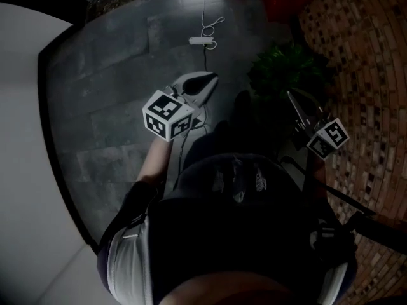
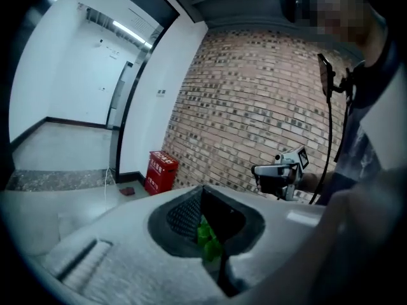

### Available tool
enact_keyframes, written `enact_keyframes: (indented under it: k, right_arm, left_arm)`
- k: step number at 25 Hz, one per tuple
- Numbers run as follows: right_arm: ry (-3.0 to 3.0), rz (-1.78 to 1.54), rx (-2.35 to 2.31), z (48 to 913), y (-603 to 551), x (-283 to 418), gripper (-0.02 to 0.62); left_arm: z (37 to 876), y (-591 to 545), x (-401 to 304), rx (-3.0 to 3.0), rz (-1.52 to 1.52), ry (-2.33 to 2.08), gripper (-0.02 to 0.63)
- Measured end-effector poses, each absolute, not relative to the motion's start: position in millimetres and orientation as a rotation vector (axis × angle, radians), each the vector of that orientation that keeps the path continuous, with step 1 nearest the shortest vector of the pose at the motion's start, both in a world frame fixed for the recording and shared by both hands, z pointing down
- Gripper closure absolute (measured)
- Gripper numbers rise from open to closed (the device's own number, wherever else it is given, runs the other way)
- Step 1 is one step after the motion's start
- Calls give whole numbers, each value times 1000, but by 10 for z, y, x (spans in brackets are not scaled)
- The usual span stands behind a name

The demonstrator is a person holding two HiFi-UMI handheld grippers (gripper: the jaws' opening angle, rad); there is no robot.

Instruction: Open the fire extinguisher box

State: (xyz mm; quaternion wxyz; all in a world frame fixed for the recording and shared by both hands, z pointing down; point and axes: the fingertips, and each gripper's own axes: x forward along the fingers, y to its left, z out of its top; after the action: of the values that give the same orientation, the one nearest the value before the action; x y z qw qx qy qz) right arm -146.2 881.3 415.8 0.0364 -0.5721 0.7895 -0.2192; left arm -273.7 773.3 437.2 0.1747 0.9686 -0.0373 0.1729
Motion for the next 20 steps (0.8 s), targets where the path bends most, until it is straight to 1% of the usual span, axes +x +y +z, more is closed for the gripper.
enact_keyframes:
  k: [3,6,14,20]
  right_arm:
    - [2453,-655,-1697,4223,8458,-1304,595]
    - [2475,-648,-1654,4229,8193,-1049,595]
    - [2517,-684,-1537,4332,7685,-154,595]
    - [2530,-676,-1524,4274,7467,-94,595]
  left_arm:
    - [4323,7437,-2660,2758,518,-206,606]
    - [4263,7193,-2440,2754,531,-264,606]
    - [4154,6736,-1306,2763,576,-262,606]
    - [4169,6613,-1286,2766,585,-297,607]
